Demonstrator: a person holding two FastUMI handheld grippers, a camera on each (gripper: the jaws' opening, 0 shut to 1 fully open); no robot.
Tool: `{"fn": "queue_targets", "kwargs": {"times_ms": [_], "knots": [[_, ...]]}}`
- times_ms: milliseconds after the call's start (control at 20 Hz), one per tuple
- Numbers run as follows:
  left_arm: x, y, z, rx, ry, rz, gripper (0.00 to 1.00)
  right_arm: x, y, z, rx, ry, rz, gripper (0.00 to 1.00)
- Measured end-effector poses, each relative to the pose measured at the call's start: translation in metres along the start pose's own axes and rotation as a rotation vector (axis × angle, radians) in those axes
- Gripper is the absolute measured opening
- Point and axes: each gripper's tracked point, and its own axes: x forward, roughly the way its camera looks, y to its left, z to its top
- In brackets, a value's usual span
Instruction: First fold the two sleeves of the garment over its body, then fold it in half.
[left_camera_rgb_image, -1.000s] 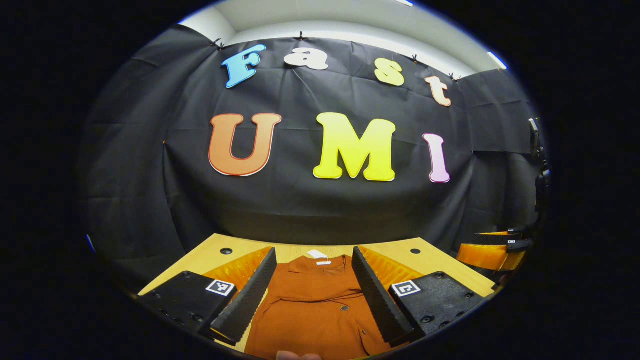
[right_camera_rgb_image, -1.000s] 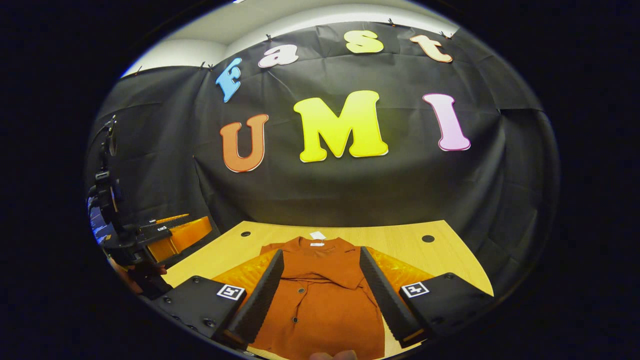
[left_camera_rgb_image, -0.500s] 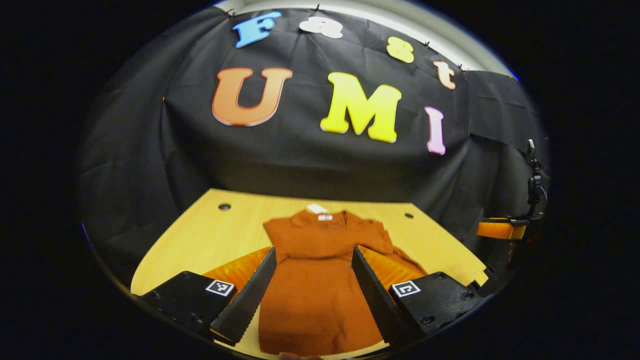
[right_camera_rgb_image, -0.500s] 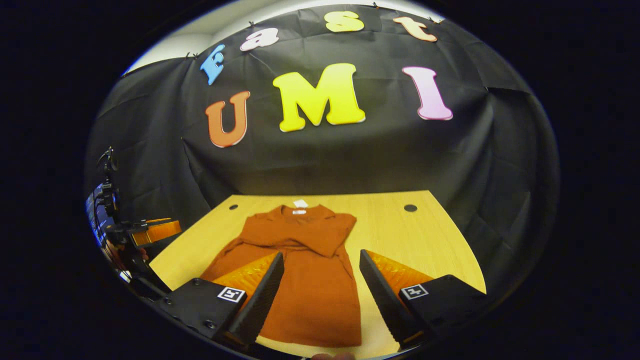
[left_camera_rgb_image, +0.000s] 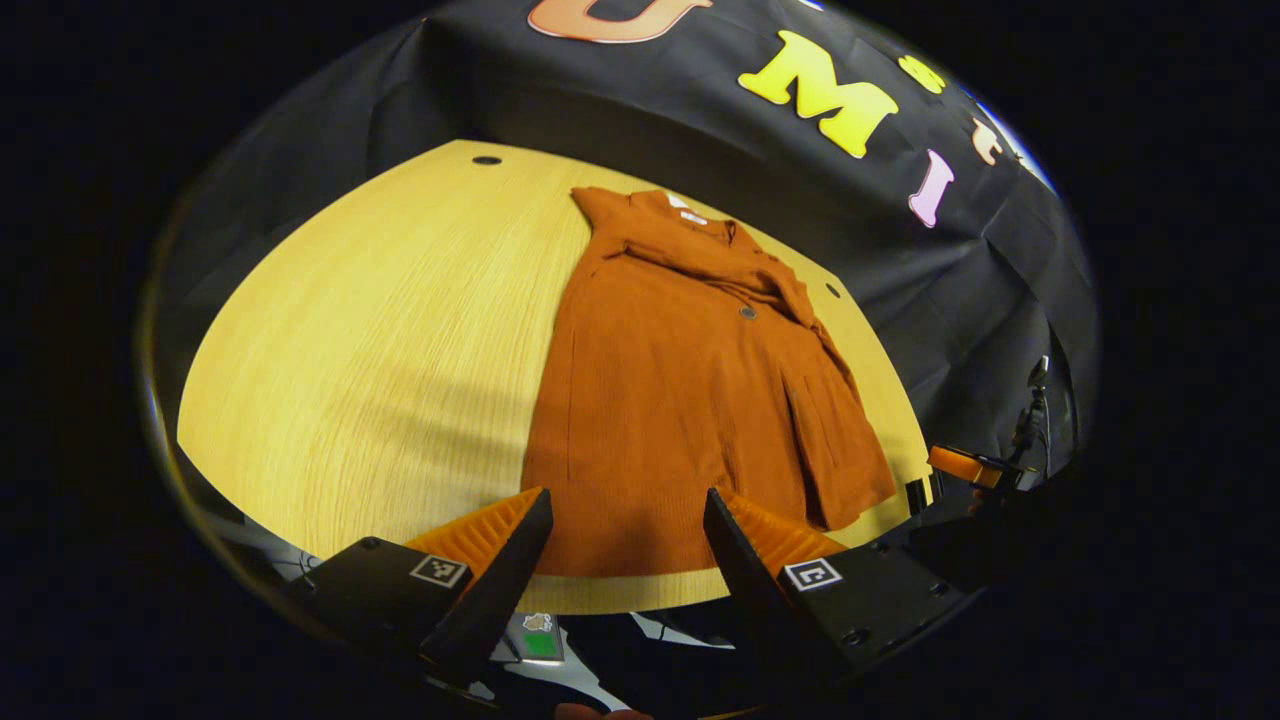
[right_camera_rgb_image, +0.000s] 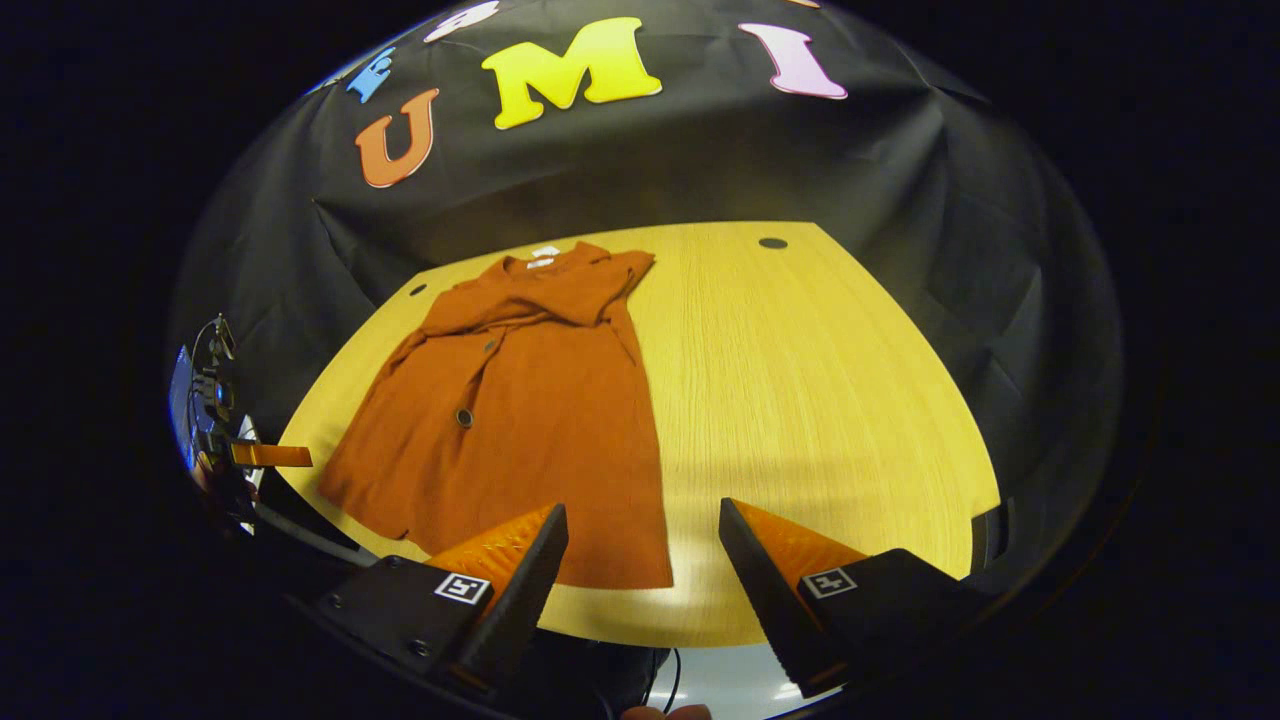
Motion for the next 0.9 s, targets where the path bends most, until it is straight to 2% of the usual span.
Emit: {"fn": "queue_targets", "kwargs": {"times_ms": [50, 100, 200, 350, 400, 600, 650, 700, 800, 850, 900], "knots": [[-0.001, 0.004, -0.002, -0.01, 0.003, 0.0, 0.99, 0.002, -0.001, -0.009, 0.009, 0.03, -0.002, 0.93], [-0.001, 0.009, -0.003, -0.02, 0.006, 0.008, 0.99, 0.005, -0.002, -0.017, 0.022, 0.049, 0.0, 0.97], [0.0, 0.021, -0.006, -0.029, 0.009, 0.026, 0.99, 0.012, -0.004, -0.026, 0.037, 0.075, -0.01, 0.97], [0.01, 0.022, -0.019, -0.093, 0.065, 0.005, 0.99, 0.028, -0.008, -0.035, 0.061, 0.102, -0.037, 0.97], [0.011, 0.021, -0.013, -0.099, 0.029, -0.005, 0.99, 0.033, -0.005, -0.039, 0.067, 0.111, -0.038, 0.97], [0.014, 0.009, -0.02, -0.111, 0.037, -0.034, 0.98, 0.046, 0.009, -0.046, 0.054, 0.125, -0.043, 0.93], [0.015, 0.005, -0.02, -0.106, 0.038, -0.041, 0.97, 0.047, 0.01, -0.048, 0.041, 0.135, -0.052, 0.98], [0.019, 0.001, -0.025, -0.102, 0.055, -0.052, 0.94, 0.046, 0.011, -0.048, 0.034, 0.135, -0.058, 0.94], [0.022, -0.007, -0.027, -0.09, 0.065, -0.067, 0.86, 0.046, 0.011, -0.052, 0.003, 0.142, -0.076, 0.94], [0.023, -0.009, -0.027, -0.089, 0.067, -0.065, 0.84, 0.046, 0.008, -0.053, -0.026, 0.146, -0.103, 0.98], [0.026, -0.009, -0.03, -0.088, 0.07, -0.052, 0.77, 0.047, 0.005, -0.055, -0.045, 0.148, -0.121, 0.88]]}}
